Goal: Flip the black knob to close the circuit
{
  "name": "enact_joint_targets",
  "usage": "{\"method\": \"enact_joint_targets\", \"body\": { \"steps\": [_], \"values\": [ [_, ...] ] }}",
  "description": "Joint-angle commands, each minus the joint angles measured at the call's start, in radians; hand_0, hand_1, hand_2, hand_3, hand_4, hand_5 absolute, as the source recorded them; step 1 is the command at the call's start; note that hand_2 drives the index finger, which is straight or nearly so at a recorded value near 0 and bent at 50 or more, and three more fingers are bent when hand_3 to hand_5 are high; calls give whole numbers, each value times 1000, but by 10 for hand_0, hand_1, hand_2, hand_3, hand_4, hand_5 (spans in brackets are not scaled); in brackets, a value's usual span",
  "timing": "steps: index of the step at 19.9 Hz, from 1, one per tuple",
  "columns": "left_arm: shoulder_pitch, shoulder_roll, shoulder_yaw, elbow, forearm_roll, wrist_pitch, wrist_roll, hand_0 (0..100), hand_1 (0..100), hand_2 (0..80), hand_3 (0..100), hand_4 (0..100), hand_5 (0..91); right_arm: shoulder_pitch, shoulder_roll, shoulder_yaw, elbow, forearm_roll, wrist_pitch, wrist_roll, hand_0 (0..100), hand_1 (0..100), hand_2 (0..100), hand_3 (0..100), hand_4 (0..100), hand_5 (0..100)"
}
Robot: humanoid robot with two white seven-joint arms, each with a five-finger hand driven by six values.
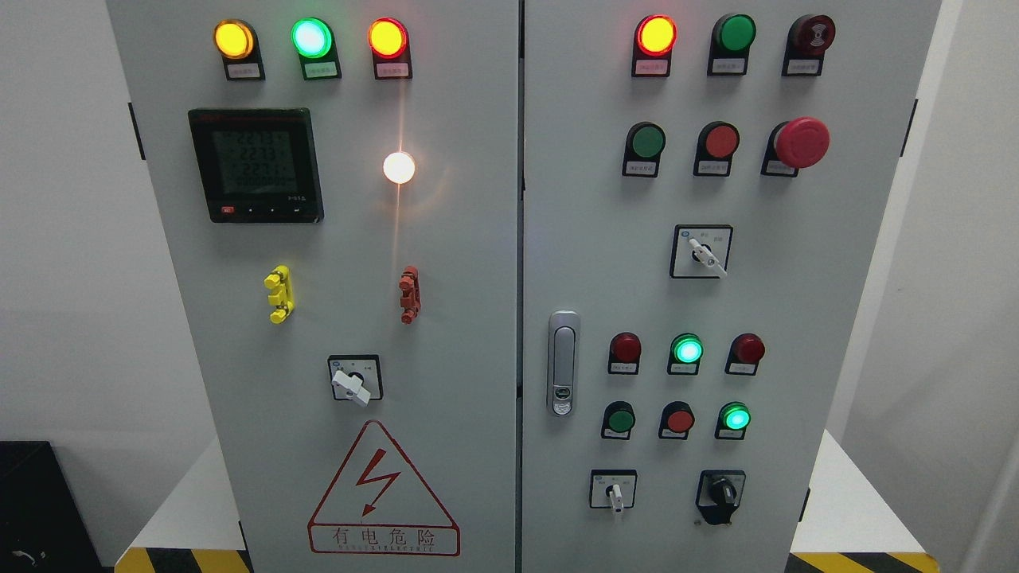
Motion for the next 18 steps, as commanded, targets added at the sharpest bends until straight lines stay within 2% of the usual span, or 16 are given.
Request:
{"method": "enact_joint_targets", "body": {
  "steps": [1, 3, 7, 10, 14, 18],
  "values": [
    [0, 0, 0, -1, 0, -1, -1, 120, 556, 0, 0, 0, 0, 2, 29, -107, -267, 215, 1, -11, 0, 0, 113, 207, 222, 18],
    [0, 0, 0, -1, 0, -1, -1, 120, 556, 0, 0, 0, 0, 2, 29, -113, -325, 278, -1, -11, 0, 0, 139, 242, 261, 57],
    [0, 0, -1, 1, 0, -1, -1, 120, 556, 0, 0, 0, 0, 3, 29, -133, -436, 374, -2, -17, 0, 0, 214, 389, 408, 290],
    [0, 0, -1, -1, 0, -1, -1, 120, 556, 0, 0, 0, 0, 3, 35, -143, -534, 454, -8, -37, 0, 0, 292, 501, 503, 406],
    [0, 0, -1, -1, 0, -1, -1, 120, 556, 0, 0, 0, 0, 16, 43, -159, -686, 538, -34, -58, 0, 0, 392, 638, 593, 499],
    [0, 0, -1, -1, 0, -1, -1, 120, 556, 0, 0, 0, 0, 19, 49, -160, -805, 601, -48, -77, 0, 0, 479, 700, 625, 553]
  ]
}}
